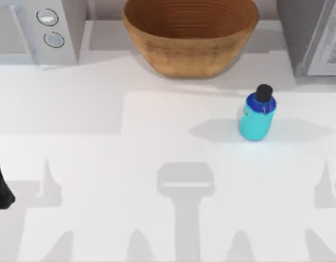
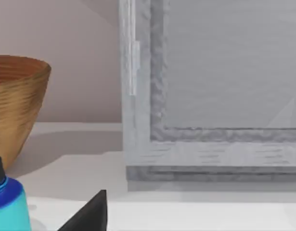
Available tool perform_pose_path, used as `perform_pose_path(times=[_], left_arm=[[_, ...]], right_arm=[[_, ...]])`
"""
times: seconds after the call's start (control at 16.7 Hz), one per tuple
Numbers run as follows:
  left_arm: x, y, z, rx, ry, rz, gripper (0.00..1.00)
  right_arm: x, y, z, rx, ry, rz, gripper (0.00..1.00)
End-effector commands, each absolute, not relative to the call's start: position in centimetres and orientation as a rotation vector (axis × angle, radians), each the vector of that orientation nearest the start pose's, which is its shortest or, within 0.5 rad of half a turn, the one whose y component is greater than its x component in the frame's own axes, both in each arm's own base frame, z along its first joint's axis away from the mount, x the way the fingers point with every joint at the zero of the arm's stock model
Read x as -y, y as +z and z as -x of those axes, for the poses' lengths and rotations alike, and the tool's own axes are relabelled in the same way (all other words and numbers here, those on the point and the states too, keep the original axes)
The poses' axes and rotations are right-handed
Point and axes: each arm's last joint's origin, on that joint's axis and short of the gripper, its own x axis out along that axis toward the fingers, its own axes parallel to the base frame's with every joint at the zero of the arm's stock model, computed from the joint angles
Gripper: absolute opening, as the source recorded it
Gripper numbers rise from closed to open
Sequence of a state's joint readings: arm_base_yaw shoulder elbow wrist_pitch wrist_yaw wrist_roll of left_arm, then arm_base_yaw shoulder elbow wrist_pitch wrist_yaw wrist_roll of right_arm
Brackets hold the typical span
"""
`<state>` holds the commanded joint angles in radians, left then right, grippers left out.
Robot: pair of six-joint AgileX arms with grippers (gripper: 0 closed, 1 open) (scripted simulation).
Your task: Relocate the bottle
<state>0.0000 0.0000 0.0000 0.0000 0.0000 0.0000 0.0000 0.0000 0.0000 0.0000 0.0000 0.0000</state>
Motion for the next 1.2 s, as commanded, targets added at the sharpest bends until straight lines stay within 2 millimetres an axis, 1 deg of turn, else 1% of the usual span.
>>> perform_pose_path(times=[0.18, 0.42, 0.6, 0.78, 0.9, 0.96, 1.08, 1.2], left_arm=[[0.1, 16.0, -10.6, 0.000, 0.000, 0.000, 1.00], [0.1, 16.0, -10.6, 0.000, 0.000, 0.000, 1.00], [0.1, 16.0, -10.6, 0.000, 0.000, 0.000, 1.00], [0.1, 16.0, -10.6, 0.000, 0.000, 0.000, 1.00], [0.1, 16.0, -10.6, 0.000, 0.000, 0.000, 1.00], [0.1, 16.0, -10.6, 0.000, 0.000, 0.000, 1.00], [0.1, 16.0, -10.6, 0.000, 0.000, 0.000, 1.00], [0.1, 16.0, -10.6, 0.000, 0.000, 0.000, 1.00]], right_arm=[[0.1, 16.1, -10.6, 0.003, 0.005, 0.000, 1.00], [0.0, 17.5, -11.4, 0.032, 0.063, 0.006, 1.00], [-0.2, 18.6, -13.0, 0.043, 0.136, 0.016, 1.00], [-0.4, 19.0, -15.8, 0.020, 0.231, 0.027, 1.00], [-0.5, 18.3, -18.0, -0.012, 0.304, 0.030, 1.00], [-0.6, 17.7, -19.2, -0.032, 0.342, 0.030, 1.00], [-0.7, 15.9, -21.3, -0.075, 0.420, 0.026, 1.00], [-0.8, 13.6, -23.1, -0.115, 0.496, 0.019, 1.00]])
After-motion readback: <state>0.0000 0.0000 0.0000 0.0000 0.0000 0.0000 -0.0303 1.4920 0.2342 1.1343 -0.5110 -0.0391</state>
